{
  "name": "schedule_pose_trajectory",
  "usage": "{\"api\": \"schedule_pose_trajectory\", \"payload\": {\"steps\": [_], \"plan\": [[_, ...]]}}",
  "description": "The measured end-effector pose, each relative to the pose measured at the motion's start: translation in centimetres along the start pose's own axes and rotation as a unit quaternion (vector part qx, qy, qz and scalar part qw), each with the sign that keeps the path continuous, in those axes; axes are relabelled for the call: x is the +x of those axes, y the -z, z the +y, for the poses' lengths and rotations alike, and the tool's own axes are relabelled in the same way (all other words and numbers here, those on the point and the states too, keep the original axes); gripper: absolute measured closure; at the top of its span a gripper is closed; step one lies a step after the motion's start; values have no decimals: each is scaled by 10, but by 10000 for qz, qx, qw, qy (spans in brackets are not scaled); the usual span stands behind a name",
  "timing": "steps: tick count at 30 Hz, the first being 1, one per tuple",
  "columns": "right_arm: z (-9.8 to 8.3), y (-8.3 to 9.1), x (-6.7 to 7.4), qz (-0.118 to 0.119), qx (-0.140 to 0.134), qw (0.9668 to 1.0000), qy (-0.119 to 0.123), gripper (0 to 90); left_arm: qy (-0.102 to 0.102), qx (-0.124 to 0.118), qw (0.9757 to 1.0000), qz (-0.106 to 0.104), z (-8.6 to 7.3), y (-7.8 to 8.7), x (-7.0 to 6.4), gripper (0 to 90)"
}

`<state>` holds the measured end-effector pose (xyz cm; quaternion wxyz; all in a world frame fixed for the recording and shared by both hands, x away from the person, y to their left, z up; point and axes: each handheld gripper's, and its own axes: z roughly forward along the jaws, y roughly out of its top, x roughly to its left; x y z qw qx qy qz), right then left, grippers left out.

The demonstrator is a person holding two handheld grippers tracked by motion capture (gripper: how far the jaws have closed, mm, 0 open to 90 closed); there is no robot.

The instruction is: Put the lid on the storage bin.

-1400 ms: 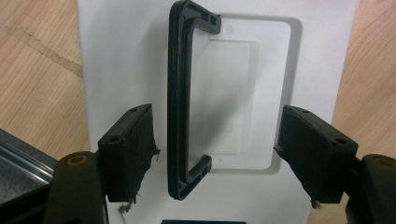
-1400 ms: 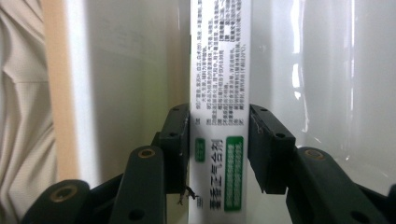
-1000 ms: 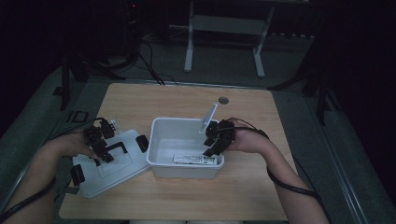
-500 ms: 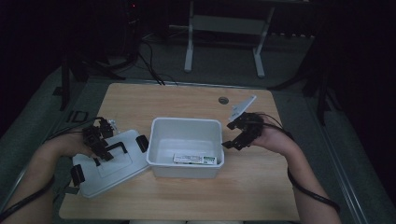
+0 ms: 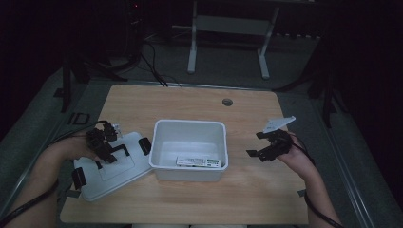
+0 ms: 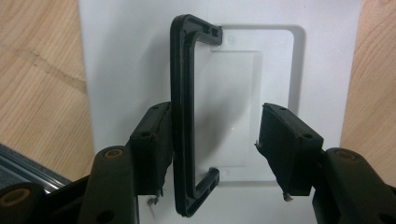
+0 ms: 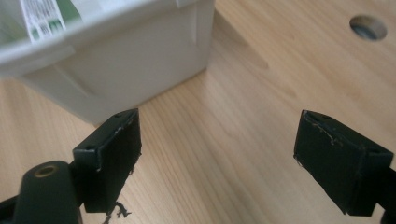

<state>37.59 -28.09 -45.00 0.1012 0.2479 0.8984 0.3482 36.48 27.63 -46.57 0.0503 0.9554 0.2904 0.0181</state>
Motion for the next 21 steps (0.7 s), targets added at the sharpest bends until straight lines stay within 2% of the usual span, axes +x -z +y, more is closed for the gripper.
{"api": "schedule_pose_trajectory", "payload": {"steps": [5, 8, 12, 15, 18, 21], "plan": [[-31, -12, 2, 59, -156, 9996, -228, 161, -35, 28, 9997, 232, 2, -5, 2, 494], [-47, -17, 6, 41, -340, 9988, -352, 161, -12, 48, 9995, 316, 2, -11, 5, 576], [-63, -19, 13, 66, -502, 9976, -479, 160, 2, -11, 9998, 207, 3, -16, 8, 661], [-75, -19, 18, 98, -653, 9962, -565, 160, 2, -176, 9998, -41, 4, -16, 10, 707], [-87, -21, 22, 89, -673, 9956, -653, 160, 42, -164, 9998, -38, 3, -18, 12, 795], [-95, -21, 25, 113, -678, 9951, -714, 160, 79, -244, 9996, -150, 1, -18, 13, 807]]}}
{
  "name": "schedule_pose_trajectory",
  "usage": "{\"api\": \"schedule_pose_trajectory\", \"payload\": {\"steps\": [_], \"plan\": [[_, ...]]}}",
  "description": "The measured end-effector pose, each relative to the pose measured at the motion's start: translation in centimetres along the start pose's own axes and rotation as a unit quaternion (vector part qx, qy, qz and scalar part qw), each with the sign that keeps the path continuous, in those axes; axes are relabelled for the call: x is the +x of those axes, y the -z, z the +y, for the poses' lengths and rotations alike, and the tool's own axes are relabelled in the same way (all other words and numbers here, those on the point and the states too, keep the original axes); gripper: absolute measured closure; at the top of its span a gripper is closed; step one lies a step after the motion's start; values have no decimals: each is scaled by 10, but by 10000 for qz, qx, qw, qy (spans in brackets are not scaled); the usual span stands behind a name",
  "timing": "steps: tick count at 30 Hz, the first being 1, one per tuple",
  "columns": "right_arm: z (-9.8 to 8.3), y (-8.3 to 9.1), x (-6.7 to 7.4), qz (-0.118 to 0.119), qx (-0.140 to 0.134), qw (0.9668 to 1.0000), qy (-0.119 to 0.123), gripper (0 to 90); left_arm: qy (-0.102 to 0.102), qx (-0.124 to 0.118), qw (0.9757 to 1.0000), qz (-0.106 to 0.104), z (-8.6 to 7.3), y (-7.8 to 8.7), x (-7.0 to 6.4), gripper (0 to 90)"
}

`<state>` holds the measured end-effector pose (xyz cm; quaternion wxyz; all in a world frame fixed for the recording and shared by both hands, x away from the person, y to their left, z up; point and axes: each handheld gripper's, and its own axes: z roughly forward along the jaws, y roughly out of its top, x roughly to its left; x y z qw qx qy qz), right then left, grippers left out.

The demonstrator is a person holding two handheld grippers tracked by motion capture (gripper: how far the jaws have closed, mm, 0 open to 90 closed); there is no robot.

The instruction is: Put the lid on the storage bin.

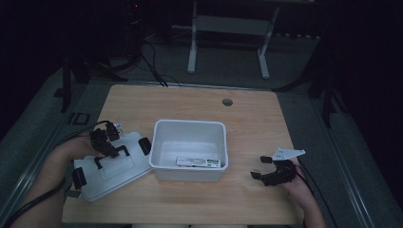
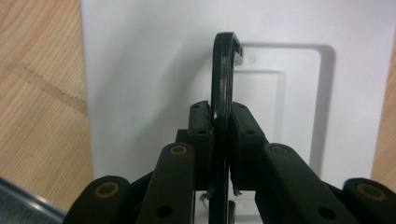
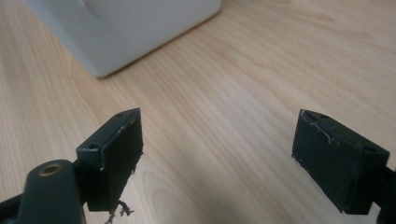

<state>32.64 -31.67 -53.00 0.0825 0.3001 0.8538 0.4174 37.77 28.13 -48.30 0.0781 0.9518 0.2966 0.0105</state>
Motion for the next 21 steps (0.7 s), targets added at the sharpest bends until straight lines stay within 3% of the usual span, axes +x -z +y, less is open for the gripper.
{"api": "schedule_pose_trajectory", "payload": {"steps": [1, 5, 12, 14, 21], "plan": [[-3, 0, 0, 17, -27, 10000, -59, 160, -10, -39, 10000, -64, 0, 1, 0, 814], [-13, -1, 0, 37, -50, 9997, -244, 156, 3, 42, 9999, 99, -1, 6, -2, 834], [-18, -1, 1, -61, -105, 9997, -198, 156, -4, 5, 9999, 166, -5, 21, -4, 835], [-20, -2, 1, -185, -124, 9995, -214, 139, -27, 41, 9997, 225, -7, 33, -6, 835], [-24, 1, -1, -280, -261, 9987, -339, 138, -80, 43, 9995, 312, -11, 62, -12, 835]]}}
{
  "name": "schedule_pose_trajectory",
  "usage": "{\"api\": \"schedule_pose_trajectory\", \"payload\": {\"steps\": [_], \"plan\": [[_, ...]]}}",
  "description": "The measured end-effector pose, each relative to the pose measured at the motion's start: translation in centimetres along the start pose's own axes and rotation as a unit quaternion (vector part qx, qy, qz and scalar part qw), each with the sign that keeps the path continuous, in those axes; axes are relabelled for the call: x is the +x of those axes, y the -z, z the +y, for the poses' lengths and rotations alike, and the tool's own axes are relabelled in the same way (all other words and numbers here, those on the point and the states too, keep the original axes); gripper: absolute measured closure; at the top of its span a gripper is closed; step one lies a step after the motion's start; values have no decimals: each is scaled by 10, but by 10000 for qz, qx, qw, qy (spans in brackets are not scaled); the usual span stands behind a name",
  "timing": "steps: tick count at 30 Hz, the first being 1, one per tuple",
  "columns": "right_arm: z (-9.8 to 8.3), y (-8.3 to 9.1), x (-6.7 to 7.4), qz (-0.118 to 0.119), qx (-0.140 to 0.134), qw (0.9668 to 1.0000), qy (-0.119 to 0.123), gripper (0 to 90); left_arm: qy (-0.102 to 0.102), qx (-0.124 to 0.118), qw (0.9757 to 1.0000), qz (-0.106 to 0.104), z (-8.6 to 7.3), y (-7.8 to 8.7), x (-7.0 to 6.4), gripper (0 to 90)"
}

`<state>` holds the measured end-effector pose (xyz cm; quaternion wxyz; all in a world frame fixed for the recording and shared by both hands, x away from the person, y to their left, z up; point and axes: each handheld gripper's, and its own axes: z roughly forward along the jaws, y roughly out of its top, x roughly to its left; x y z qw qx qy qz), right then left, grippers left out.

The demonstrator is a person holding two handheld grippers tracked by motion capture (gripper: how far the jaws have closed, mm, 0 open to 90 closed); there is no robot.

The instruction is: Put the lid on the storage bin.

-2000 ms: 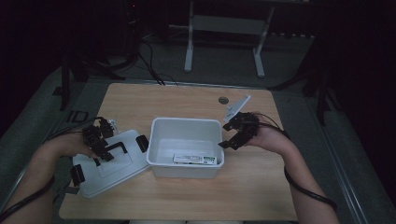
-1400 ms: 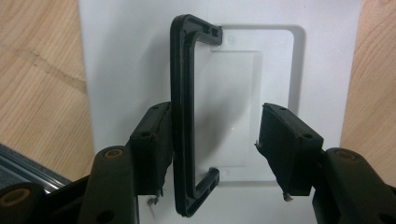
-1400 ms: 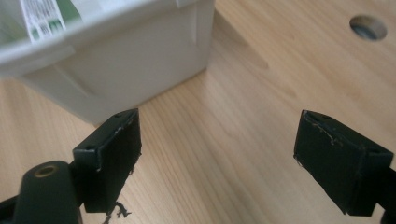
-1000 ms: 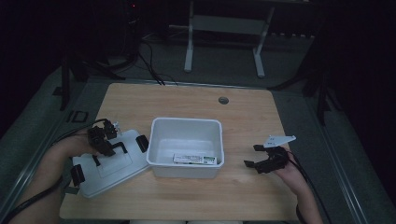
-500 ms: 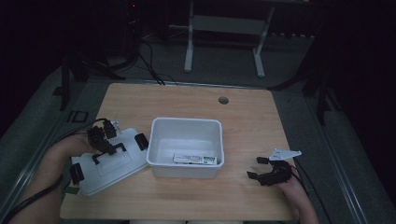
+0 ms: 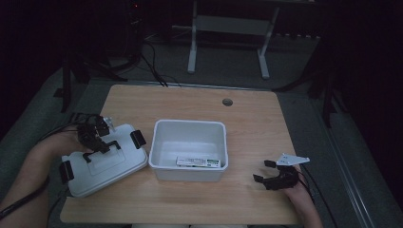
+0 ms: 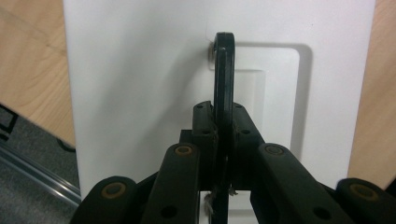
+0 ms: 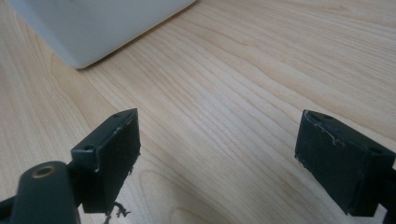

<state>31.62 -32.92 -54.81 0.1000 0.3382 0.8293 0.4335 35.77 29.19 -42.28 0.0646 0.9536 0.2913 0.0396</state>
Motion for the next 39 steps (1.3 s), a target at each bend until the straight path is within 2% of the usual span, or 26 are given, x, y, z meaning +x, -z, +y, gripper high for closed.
{"api": "schedule_pose_trajectory", "payload": {"steps": [6, 10, 15, 19, 23, 32, 39], "plan": [[0, 0, 1, 19, -27, 10000, 25, 138, -87, -105, 9999, 30, -2, 33, -5, 835], [1, 0, 2, 45, -18, 10000, 37, 138, -166, -42, 9998, 108, 0, 55, -9, 836], [0, 0, 1, 88, -18, 10000, 18, 138, -212, -250, 9993, 167, 3, 83, -12, 836], [0, -1, 2, 106, 2, 9999, 18, 138, -359, -395, 9983, 221, 12, 98, -17, 836], [0, 0, 2, 114, -11, 9999, 31, 138, -520, -545, 9970, 156, 26, 105, -20, 836], [-1, -1, 3, 78, -16, 9999, 74, 137, -962, -478, 9941, 176, 67, 107, -34, 836], [-1, -2, 4, 81, 16, 9999, 126, 137, -1273, -476, 9905, 191, 98, 103, -48, 836]]}}
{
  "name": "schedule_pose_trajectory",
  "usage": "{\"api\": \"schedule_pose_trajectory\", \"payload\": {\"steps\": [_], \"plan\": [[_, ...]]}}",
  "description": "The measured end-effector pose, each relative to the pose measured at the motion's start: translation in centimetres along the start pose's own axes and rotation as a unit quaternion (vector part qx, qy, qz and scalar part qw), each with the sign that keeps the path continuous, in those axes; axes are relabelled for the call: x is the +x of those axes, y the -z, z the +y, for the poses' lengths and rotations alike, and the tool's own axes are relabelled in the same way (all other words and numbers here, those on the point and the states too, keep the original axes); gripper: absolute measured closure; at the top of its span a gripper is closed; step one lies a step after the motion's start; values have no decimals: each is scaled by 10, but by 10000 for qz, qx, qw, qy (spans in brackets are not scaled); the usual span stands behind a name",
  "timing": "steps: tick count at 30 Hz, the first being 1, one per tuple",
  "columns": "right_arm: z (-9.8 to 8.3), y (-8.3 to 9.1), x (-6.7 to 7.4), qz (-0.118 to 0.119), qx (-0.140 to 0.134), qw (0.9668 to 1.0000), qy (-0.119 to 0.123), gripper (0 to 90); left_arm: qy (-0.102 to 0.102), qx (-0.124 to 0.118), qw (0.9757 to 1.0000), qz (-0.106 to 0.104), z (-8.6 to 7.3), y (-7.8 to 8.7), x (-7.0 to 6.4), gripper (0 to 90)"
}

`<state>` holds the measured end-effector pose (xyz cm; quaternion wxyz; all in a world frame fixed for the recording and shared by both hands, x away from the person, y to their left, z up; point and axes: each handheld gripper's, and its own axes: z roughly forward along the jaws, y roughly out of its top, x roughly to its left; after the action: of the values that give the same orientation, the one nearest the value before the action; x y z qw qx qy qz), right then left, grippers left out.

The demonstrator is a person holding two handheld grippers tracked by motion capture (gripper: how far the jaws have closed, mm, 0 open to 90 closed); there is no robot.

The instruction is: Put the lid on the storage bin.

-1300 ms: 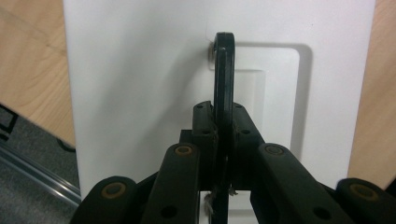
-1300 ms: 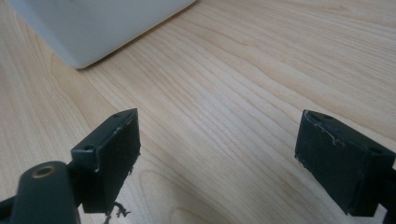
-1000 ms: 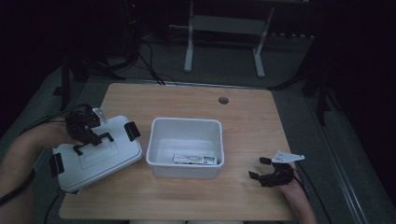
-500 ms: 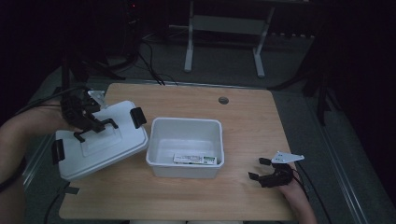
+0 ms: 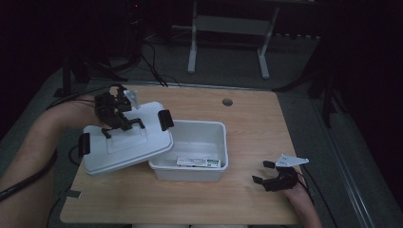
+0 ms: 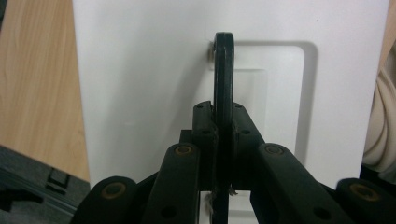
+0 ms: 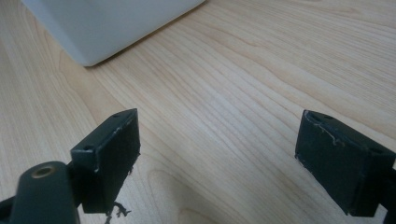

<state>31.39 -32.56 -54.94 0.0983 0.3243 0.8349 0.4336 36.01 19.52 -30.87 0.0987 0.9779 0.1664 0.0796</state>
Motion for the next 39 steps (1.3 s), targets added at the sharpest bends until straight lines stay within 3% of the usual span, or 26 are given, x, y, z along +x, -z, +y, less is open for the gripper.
{"api": "schedule_pose_trajectory", "payload": {"steps": [11, 19, 30, 39], "plan": [[0, -1, 2, -2, 25, 10000, 42, 137, -465, -21, 9989, -80, 45, -15, -8, 836], [1, -1, 3, 11, 25, 10000, 62, 137, -664, -8, 9978, -81, 77, -23, -13, 836], [0, -1, 3, 42, 27, 10000, 73, 137, -1131, 59, 9934, -193, 124, -38, -27, 836], [-1, -2, 3, 81, 32, 9999, 57, 138, -1423, 97, 9895, -216, 148, -50, -33, 835]]}}
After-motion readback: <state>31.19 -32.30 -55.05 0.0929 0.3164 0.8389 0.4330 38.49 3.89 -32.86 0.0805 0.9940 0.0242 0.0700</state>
